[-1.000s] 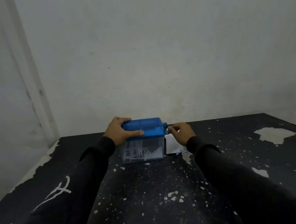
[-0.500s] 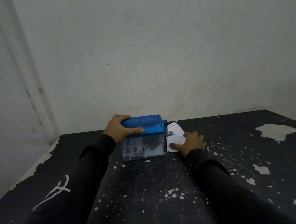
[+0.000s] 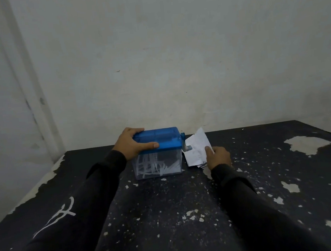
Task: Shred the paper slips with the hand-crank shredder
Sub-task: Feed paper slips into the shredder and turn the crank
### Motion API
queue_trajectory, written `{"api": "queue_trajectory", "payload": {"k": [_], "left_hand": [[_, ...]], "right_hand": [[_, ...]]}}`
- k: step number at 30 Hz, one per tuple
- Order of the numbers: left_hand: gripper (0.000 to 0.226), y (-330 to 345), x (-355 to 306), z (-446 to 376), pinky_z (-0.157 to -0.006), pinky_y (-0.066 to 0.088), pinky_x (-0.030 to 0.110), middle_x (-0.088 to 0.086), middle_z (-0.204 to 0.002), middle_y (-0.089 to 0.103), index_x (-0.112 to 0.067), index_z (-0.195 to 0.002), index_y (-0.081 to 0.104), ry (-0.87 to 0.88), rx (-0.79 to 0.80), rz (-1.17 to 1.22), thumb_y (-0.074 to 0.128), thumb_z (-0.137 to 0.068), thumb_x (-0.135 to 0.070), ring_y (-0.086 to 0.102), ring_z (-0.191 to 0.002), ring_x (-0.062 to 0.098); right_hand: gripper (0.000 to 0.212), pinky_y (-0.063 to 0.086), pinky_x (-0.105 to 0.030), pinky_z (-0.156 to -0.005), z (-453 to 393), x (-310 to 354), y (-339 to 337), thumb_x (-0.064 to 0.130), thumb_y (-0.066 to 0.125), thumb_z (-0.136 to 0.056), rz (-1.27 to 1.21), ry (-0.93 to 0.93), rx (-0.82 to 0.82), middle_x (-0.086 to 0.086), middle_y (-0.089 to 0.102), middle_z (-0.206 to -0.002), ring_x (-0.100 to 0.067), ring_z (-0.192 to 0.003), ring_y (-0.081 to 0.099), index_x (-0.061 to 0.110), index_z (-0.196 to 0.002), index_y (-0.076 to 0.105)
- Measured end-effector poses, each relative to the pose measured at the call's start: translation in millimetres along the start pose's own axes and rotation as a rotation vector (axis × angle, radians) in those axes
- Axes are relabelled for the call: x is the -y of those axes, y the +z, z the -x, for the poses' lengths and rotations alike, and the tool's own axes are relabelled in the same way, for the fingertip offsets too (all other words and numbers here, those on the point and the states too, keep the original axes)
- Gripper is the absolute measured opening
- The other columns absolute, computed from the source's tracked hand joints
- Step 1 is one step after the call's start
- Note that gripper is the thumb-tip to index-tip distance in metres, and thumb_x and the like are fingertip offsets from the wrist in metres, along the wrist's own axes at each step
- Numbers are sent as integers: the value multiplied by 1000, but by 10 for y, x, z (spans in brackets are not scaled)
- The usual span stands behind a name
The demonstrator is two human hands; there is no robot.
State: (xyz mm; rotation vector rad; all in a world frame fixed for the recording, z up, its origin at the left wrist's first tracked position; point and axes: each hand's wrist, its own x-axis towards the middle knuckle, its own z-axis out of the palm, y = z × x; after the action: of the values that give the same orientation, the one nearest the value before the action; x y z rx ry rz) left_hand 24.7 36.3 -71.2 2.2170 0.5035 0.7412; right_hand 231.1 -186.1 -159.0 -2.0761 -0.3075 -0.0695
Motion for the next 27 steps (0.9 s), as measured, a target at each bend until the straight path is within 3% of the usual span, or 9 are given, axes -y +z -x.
{"api": "queue_trajectory", "payload": {"k": [3, 8, 11, 15, 18, 20, 22, 24, 27], "left_hand": [[117, 5, -34, 25, -77, 45, 12, -8, -120, 50, -19, -138, 59, 0, -6, 14, 83, -40, -80, 55, -106, 6], [121, 11, -41, 29, -76, 45, 12, -6, -121, 49, -18, -139, 58, -11, 2, 20, 83, -39, -81, 55, -108, 9], [118, 6, -21, 14, -82, 47, 17, -5, -121, 50, -19, -138, 59, -8, 12, -5, 82, -40, -81, 56, -110, 14], [125, -62, -23, -66, -102, 51, 37, -4, -131, 51, -20, -140, 57, -29, 89, -91, 77, -38, -90, 56, -115, 17], [135, -136, -106, -83, -107, 43, 34, 0, -144, 49, -19, -147, 51, -43, 170, -133, 71, -37, -94, 52, -122, 19], [136, -186, -184, -92, -109, 39, 36, 3, -150, 49, -19, -150, 49, -54, 216, -126, 65, -39, -97, 51, -130, 24], [112, -217, -245, -119, -106, 38, 35, 5, -149, 50, -22, -150, 48, -64, 208, -107, 69, -61, -86, 49, -133, 25], [75, -231, -310, -164, -100, 39, 32, 3, -142, 56, -23, -147, 51, -26, 122, -88, 75, -84, -57, 50, -130, 24], [57, -265, -469, -215, -92, 45, 33, -2, -129, 61, -26, -141, 56, 69, 35, -21, 78, -89, -37, 54, -119, 23]], "right_hand": [[49, 55, -45, -91, -2, 3, 15, 46, 42, -104, 16, 10, -10, -15, 69, -103, -30, -97, 62, 13, -80, 68], [30, 55, -41, -90, 44, 18, -109, 29, 55, -103, -189, -54, -75, -14, 69, -119, -25, -102, 64, 5, -116, 67], [25, 57, -37, -84, 87, 88, -175, 25, 67, -97, -361, -123, -109, -6, 68, -116, -17, -97, 61, 10, -117, 63], [9, 57, -28, -74, 137, 267, -230, 23, 68, -96, -488, -246, -82, 8, 65, -90, -17, -87, 65, 16, -99, 62], [5, 55, -16, -66, 186, 446, -275, 20, 64, -99, -521, -338, -9, 4, 67, -92, -16, -85, 65, 15, -99, 64], [5, 60, -24, -68, 193, 567, -320, 17, 63, -98, -565, -385, 50, 2, 70, -96, -19, -88, 69, 21, -97, 66], [11, 63, -31, -70, 160, 687, -368, 12, 63, -98, -569, -412, 116, 0, 68, -101, -22, -89, 69, 22, -100, 66], [13, 61, -29, -67, 108, 819, -427, 5, 61, -97, -566, -438, 199, -10, 68, -106, -22, -84, 70, 12, -107, 66], [20, 55, -22, -59, 37, 1057, -516, 1, 62, -94, -459, -521, 301, -14, 67, -111, -20, -75, 69, 9, -112, 67]]}}
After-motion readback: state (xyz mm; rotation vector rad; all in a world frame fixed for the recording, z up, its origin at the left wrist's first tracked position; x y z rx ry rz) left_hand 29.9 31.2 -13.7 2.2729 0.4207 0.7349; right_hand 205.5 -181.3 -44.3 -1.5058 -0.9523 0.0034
